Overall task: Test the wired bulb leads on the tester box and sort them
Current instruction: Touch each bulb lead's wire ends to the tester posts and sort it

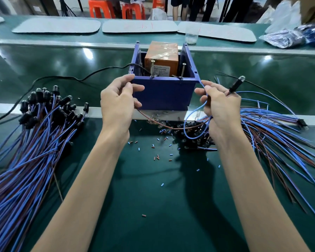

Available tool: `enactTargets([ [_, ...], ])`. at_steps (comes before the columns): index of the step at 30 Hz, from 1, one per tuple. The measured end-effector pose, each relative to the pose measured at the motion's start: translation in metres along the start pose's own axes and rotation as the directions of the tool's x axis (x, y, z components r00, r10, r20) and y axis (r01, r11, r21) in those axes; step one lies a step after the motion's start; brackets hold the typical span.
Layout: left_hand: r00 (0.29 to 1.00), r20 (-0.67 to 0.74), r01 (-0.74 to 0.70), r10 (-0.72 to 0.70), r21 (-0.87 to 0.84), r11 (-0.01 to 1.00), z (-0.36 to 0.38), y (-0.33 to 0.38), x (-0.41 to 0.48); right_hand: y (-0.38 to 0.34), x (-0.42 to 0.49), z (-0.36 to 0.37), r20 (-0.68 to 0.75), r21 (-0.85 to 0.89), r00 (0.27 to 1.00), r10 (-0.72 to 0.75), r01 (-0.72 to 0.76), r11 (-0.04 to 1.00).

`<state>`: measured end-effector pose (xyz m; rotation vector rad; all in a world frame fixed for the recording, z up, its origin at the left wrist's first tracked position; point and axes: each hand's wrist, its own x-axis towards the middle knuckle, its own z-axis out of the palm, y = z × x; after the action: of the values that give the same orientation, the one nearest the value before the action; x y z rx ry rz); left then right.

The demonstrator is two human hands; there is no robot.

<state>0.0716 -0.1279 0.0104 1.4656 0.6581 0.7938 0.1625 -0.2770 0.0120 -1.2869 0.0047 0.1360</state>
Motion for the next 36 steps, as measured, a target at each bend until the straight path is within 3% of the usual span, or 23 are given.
enactTargets([
  [3,0.996,0.071,-0.065,0.059,0.08,0.995,0.0,-0.003,0.0,0.002,0.002,-0.001,0.007,-0.011,1.0,0.02,-0.02,1.0],
  [7,0.992,0.048,-0.125,0.119,0.167,0.978,0.0,-0.008,-0.002,0.003,0.003,-0.002,0.046,-0.021,0.998,0.032,-0.031,0.999],
  [17,1.0,0.013,-0.014,0.015,-0.054,0.998,0.001,-0.011,0.001,0.006,0.005,-0.005,0.07,-0.045,0.997,0.04,-0.037,0.998],
  [23,0.997,0.06,-0.046,0.041,0.085,0.995,0.001,-0.014,-0.002,0.006,0.006,-0.005,0.071,-0.044,0.997,0.043,-0.04,0.998],
  [36,0.996,0.068,-0.063,0.053,0.139,0.988,0.001,-0.019,0.004,0.007,0.004,-0.002,0.092,-0.06,0.994,0.053,-0.047,0.997],
])
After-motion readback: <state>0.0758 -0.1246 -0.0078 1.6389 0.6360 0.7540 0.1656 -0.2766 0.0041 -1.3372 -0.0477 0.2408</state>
